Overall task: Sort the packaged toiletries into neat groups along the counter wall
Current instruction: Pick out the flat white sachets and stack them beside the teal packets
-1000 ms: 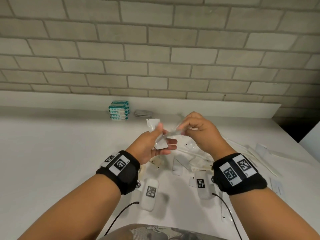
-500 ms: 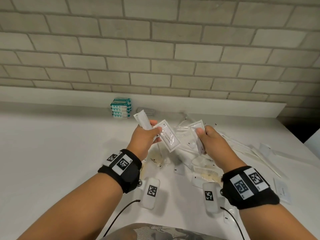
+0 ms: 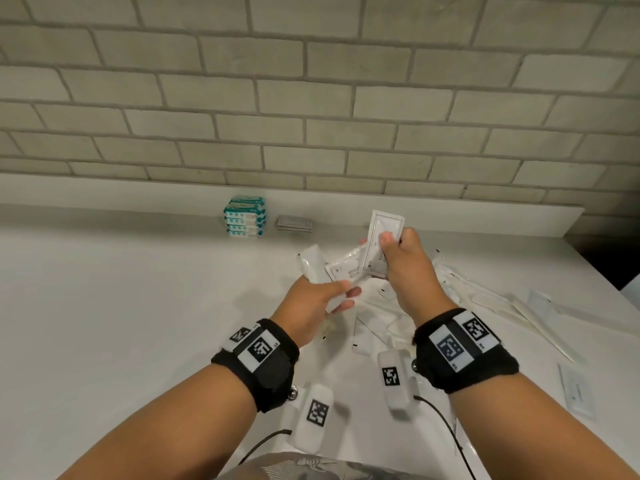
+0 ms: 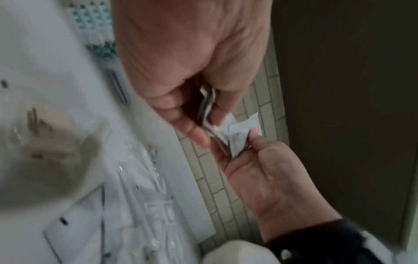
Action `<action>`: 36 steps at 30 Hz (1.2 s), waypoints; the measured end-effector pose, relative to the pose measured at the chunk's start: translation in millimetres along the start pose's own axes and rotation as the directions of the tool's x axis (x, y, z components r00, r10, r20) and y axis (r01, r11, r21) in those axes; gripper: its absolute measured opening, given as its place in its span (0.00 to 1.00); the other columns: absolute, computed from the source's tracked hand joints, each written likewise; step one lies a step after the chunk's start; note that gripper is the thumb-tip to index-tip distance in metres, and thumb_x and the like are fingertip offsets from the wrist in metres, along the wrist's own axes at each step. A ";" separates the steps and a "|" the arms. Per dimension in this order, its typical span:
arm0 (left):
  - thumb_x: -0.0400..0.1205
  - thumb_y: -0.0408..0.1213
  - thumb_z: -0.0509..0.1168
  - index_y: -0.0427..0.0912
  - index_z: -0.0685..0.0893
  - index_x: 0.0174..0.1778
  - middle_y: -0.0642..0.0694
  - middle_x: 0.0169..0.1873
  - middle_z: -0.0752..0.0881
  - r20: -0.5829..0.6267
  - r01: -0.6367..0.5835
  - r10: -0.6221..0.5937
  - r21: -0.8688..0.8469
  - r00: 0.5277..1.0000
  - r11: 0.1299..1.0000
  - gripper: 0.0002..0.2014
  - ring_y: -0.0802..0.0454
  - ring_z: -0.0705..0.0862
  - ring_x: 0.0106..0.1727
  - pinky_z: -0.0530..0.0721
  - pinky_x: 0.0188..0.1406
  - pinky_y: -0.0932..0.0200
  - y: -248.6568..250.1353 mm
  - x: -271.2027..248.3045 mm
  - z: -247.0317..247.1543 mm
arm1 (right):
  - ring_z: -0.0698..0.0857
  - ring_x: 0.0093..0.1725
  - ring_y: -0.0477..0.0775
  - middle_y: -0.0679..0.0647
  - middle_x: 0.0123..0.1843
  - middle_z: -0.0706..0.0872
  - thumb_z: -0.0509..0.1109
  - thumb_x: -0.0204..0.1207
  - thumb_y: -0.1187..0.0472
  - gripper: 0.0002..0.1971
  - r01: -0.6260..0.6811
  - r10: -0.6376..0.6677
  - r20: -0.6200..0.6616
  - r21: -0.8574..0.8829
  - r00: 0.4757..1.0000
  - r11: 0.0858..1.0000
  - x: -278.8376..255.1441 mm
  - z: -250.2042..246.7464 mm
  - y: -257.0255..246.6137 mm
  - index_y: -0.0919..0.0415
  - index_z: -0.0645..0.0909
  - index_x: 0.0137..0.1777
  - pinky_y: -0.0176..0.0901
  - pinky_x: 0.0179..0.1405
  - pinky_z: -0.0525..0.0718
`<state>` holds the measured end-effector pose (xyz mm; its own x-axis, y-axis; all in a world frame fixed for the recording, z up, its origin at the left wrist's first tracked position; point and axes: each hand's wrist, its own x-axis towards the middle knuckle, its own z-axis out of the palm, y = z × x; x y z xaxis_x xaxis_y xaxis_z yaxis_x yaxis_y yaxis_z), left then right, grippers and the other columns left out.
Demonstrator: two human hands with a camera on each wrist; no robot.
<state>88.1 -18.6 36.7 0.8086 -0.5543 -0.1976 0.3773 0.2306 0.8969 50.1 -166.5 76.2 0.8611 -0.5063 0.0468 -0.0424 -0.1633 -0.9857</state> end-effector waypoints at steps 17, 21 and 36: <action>0.84 0.34 0.65 0.35 0.84 0.60 0.39 0.51 0.91 0.032 0.078 -0.076 -0.064 0.997 0.995 0.11 0.44 0.91 0.51 0.90 0.42 0.58 11.2 7.5 -3.9 | 0.88 0.48 0.56 0.55 0.51 0.87 0.70 0.79 0.66 0.19 -0.067 0.095 -0.075 0.308 0.993 0.949 8.1 29.8 16.2 0.53 0.67 0.65 0.56 0.48 0.87; 0.87 0.32 0.54 0.34 0.79 0.64 0.35 0.56 0.88 0.094 0.157 -0.142 -0.180 0.985 0.971 0.14 0.36 0.88 0.56 0.90 0.42 0.52 17.4 8.3 -13.4 | 0.87 0.54 0.57 0.58 0.56 0.87 0.68 0.78 0.71 0.25 -0.117 0.190 -0.116 0.460 0.975 0.880 16.2 14.2 20.9 0.56 0.67 0.73 0.53 0.52 0.87; 0.85 0.56 0.57 0.43 0.81 0.68 0.42 0.54 0.90 0.112 0.085 -0.123 0.292 0.986 0.953 0.24 0.42 0.91 0.51 0.89 0.38 0.59 18.1 7.2 -27.0 | 0.90 0.54 0.61 0.62 0.54 0.91 0.76 0.69 0.70 0.17 -0.130 0.037 0.366 0.233 0.930 0.964 3.0 5.1 21.6 0.66 0.84 0.58 0.51 0.56 0.86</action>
<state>112.9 3.2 40.8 0.7004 -0.6645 -0.2605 0.2965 -0.0611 0.9531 54.3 -167.3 54.2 0.9846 -0.1668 -0.0522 -0.0349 0.1055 -0.9938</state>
